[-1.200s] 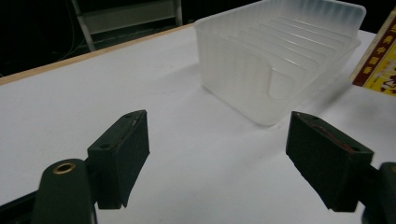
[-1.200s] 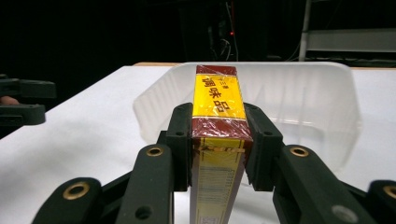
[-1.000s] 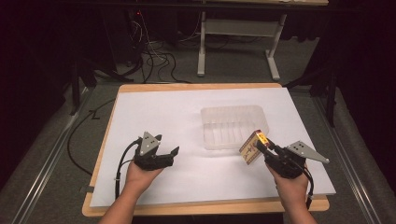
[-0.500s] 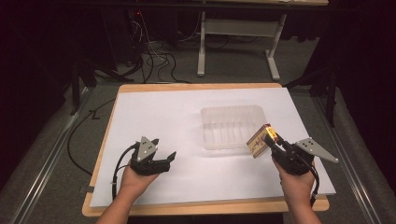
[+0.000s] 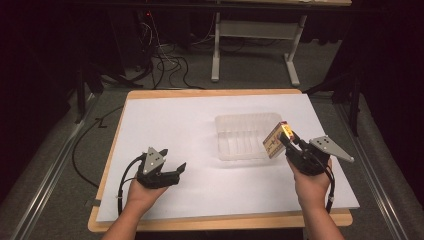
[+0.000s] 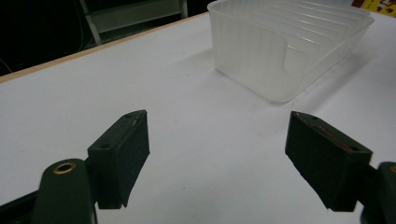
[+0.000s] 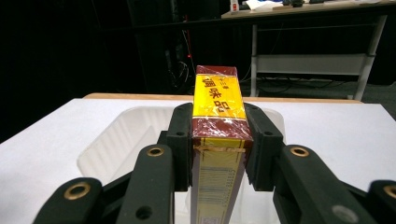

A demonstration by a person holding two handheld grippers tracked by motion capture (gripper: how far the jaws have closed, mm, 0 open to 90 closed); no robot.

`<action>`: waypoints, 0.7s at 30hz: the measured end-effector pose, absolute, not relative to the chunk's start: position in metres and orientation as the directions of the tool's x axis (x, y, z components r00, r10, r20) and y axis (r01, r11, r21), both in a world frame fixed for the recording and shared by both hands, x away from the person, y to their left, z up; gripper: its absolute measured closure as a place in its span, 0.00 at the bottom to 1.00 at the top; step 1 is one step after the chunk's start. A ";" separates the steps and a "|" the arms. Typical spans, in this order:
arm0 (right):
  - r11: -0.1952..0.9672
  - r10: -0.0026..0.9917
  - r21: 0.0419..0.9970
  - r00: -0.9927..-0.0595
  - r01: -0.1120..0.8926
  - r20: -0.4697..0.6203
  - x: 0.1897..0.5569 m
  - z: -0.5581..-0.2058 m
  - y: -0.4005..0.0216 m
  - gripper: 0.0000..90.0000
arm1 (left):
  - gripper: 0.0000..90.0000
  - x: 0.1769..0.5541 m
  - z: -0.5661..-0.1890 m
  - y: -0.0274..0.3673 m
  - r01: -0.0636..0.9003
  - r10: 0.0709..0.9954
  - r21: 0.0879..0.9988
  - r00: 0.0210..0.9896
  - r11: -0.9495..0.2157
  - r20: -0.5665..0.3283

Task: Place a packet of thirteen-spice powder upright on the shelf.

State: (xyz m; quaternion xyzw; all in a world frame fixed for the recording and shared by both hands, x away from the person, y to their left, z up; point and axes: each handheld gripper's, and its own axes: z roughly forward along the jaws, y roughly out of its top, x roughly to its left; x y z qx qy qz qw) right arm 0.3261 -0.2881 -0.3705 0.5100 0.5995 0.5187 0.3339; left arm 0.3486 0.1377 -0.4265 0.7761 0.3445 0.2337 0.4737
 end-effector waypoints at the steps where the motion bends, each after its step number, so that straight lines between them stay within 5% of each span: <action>1: -0.058 0.959 0.963 -0.253 0.264 0.127 0.328 -0.370 -0.287 0.76 | 0.25 0.348 -0.427 0.138 0.314 0.755 0.895 0.655 -0.316 0.037; 21: -0.053 0.973 0.966 -0.204 0.254 0.107 0.366 -0.367 -0.272 0.76 | 0.25 0.348 -0.427 0.136 0.299 0.743 0.891 0.666 -0.342 0.062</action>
